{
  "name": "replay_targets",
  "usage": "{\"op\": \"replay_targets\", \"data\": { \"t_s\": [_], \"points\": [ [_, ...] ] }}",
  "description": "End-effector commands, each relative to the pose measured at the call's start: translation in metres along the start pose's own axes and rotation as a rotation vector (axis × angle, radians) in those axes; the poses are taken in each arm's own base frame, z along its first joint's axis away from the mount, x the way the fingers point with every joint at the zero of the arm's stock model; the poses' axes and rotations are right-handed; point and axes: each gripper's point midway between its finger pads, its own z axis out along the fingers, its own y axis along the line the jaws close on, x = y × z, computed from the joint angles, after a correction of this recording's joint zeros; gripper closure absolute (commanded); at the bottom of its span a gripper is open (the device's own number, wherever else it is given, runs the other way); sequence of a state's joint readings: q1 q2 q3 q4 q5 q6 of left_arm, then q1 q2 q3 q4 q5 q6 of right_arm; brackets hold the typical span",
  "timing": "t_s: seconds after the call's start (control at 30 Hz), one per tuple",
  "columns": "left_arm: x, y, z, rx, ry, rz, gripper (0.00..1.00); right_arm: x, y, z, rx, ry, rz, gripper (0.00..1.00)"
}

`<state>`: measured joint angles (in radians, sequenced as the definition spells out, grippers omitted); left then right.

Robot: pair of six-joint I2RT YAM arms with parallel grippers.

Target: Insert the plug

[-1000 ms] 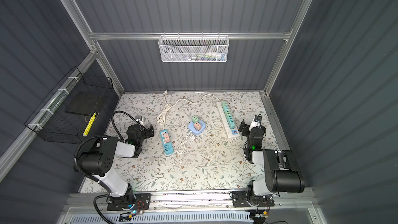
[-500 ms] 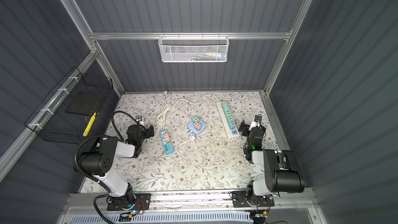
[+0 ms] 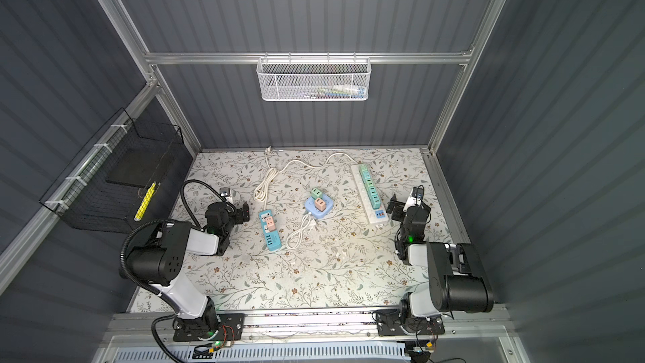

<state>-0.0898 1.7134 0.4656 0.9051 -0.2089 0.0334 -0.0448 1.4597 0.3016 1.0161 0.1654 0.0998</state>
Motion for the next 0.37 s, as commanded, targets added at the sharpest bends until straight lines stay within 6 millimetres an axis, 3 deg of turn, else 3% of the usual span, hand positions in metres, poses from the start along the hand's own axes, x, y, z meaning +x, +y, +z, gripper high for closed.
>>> {"op": "replay_targets", "data": {
  "t_s": [0.0, 0.33],
  "points": [
    [-0.0020, 0.0005, 0.0023, 0.003, -0.001, -0.012, 0.00, -0.0012, -0.0011, 0.0005, 0.012, -0.002, -0.009, 0.01],
    [-0.0017, 0.0016, 0.0025, 0.018, 0.000, -0.021, 0.00, -0.0004, -0.0009, 0.0007, 0.011, 0.002, -0.010, 0.01]
  ]
}}
